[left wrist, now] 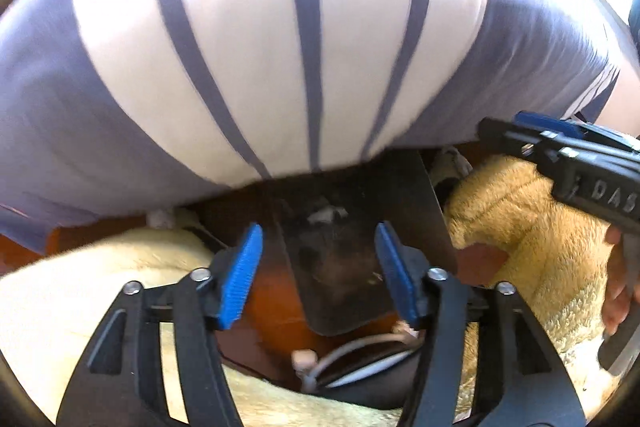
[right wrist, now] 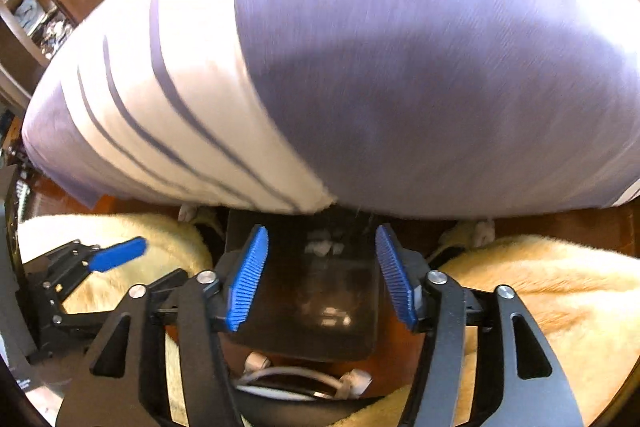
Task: Collect trash
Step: 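Lower both grippers into the black bin and open them to drop the items, then grasp the black square card with the left gripper while the right gripper grasps the blue wipes packet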
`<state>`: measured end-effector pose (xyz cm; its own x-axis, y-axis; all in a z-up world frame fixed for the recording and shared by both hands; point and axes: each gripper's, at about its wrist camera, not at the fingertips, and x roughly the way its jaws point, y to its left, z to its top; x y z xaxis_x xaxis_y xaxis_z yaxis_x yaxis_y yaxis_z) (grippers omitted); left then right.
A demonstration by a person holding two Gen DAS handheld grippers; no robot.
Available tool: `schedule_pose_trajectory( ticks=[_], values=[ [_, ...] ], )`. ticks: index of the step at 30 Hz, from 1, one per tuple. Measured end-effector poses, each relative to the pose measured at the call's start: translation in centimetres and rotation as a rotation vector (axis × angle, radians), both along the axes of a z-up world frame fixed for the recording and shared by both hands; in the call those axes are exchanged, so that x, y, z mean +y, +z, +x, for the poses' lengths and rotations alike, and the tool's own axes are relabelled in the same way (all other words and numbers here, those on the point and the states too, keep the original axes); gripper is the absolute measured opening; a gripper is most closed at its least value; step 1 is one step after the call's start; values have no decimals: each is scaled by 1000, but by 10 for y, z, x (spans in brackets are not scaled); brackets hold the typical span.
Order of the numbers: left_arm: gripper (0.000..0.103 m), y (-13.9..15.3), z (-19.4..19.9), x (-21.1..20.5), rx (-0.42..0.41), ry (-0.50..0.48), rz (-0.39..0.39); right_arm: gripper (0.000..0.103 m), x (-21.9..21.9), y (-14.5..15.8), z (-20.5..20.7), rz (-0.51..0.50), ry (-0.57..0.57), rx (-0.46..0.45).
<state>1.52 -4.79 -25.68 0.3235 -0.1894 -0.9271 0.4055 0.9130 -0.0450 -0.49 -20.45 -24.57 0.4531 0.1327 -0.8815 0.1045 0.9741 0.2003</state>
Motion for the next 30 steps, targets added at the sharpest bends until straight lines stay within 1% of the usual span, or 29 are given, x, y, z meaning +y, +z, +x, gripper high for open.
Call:
schedule_pose_trajectory(
  ticks=[1,4,8,10,11,15,18,27,30],
  values=[
    [64,9,1,3,-27,5,-1,62,-3,11,0,-13,-9,-31],
    [68,32,8,13,-94,28,-16,62,-11,41,0,-38,-27,-117],
    [69,64,18,21,-182,63,-33,62,-23,76,6,-74,-45,-213],
    [69,80,25,22,-222,73,-41,62,-28,86,14,-86,-51,-238],
    [69,87,30,23,-241,77,-41,62,-30,90,18,-91,-52,-247],
    [69,100,46,23,-284,87,-39,62,-30,103,37,-102,-43,-279],
    [69,108,58,17,-306,93,-37,62,-28,107,57,-74,-22,-292],
    [69,120,102,18,-333,106,-36,62,-7,119,103,-59,34,-328],
    [69,125,111,17,-341,109,-45,61,-11,122,122,-75,20,-334]
  ],
)
